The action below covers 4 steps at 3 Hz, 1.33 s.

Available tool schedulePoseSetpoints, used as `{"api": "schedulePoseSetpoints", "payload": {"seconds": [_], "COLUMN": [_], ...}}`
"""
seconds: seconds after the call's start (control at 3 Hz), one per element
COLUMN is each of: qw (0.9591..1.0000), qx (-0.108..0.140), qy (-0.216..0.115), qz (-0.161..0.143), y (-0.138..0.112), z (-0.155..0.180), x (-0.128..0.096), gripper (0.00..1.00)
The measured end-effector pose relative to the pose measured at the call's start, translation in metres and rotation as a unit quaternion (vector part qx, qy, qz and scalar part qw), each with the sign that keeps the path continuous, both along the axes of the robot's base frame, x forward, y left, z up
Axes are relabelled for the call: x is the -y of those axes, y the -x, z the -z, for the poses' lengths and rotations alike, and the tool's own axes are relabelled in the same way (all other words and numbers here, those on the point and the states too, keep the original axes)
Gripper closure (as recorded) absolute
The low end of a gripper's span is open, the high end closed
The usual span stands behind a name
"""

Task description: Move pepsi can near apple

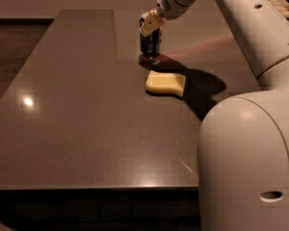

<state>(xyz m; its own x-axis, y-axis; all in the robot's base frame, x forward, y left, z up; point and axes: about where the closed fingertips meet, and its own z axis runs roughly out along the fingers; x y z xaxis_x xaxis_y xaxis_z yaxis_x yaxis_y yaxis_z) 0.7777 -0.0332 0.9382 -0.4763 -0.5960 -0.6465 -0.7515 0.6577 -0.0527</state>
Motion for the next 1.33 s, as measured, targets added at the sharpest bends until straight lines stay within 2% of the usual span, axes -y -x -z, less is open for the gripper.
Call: {"api": "schedulePoseSetpoints", "payload": {"seconds": [0.33, 0.67, 1.33], "qw": [0.9995, 0.9983, 0.9965], "qx": [0.001, -0.005, -0.011], "qy": [0.0, 0.008, 0.003], "qz": [0.032, 0.058, 0.083], "y": [-0.009, -0.015, -0.023], "z": [0.002, 0.009, 0.022], "x": [0.012, 0.024, 0.034], "gripper": [1.0, 0.82, 0.35]}}
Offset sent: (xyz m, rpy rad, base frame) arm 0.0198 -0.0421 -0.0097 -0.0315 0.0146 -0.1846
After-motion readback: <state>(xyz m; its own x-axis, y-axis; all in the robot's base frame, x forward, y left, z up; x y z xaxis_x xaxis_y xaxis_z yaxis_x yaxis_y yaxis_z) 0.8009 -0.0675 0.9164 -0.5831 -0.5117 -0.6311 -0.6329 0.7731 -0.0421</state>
